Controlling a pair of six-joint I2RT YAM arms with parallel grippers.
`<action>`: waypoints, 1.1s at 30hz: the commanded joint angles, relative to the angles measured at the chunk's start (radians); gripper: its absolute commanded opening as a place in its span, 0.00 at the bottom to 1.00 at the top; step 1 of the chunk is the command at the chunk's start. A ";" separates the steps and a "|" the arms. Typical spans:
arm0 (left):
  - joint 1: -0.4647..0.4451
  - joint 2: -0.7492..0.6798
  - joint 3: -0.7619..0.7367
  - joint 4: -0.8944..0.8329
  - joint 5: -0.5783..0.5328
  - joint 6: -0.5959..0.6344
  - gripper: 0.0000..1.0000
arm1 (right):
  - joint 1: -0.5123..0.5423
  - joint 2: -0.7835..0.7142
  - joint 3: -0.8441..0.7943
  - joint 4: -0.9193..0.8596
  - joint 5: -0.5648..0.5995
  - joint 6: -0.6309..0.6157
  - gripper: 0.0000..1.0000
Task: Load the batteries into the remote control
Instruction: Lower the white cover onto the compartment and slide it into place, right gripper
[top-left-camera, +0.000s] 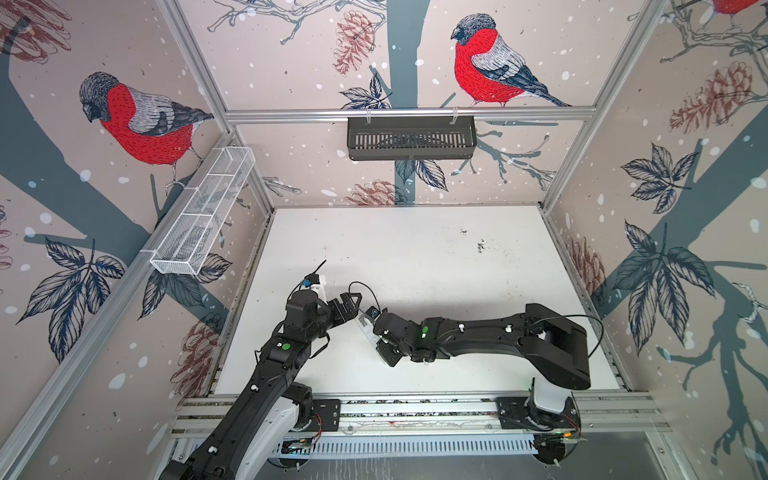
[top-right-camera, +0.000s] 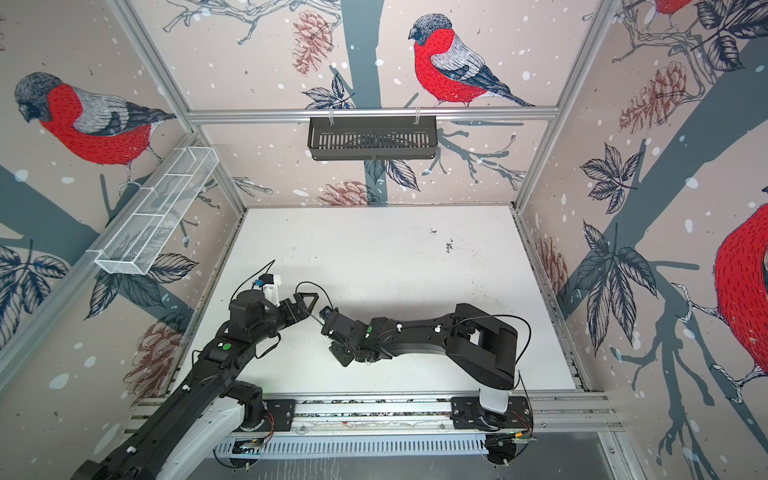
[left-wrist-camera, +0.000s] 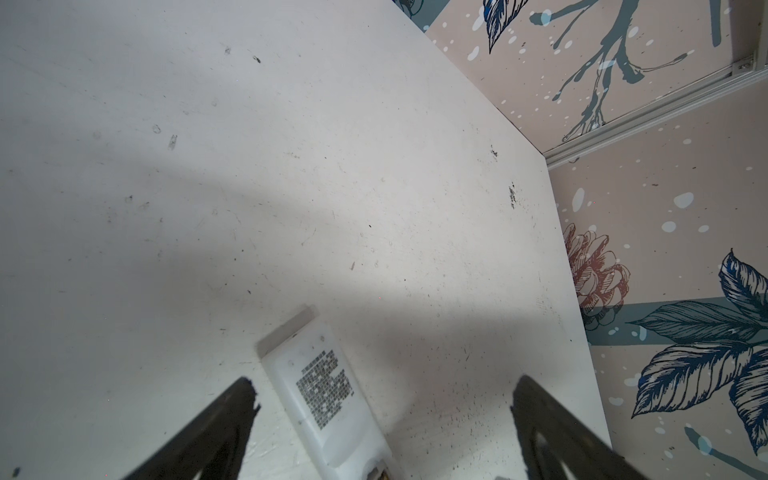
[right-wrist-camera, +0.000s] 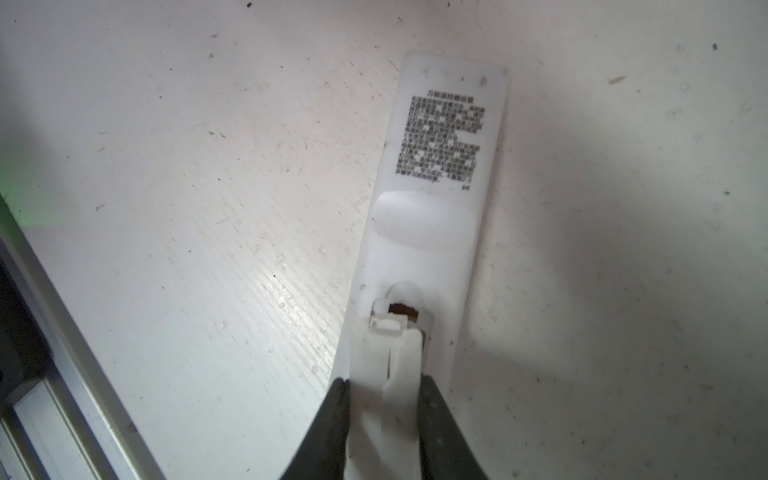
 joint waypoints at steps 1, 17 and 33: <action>0.002 -0.002 -0.003 0.033 0.007 0.016 0.96 | 0.003 0.006 0.013 0.008 0.018 0.008 0.29; 0.006 0.001 -0.005 0.039 0.012 0.018 0.96 | 0.035 -0.022 -0.029 0.016 0.051 0.021 0.29; 0.010 0.007 -0.002 0.038 0.012 0.019 0.96 | 0.040 -0.058 -0.110 0.093 0.038 -0.018 0.30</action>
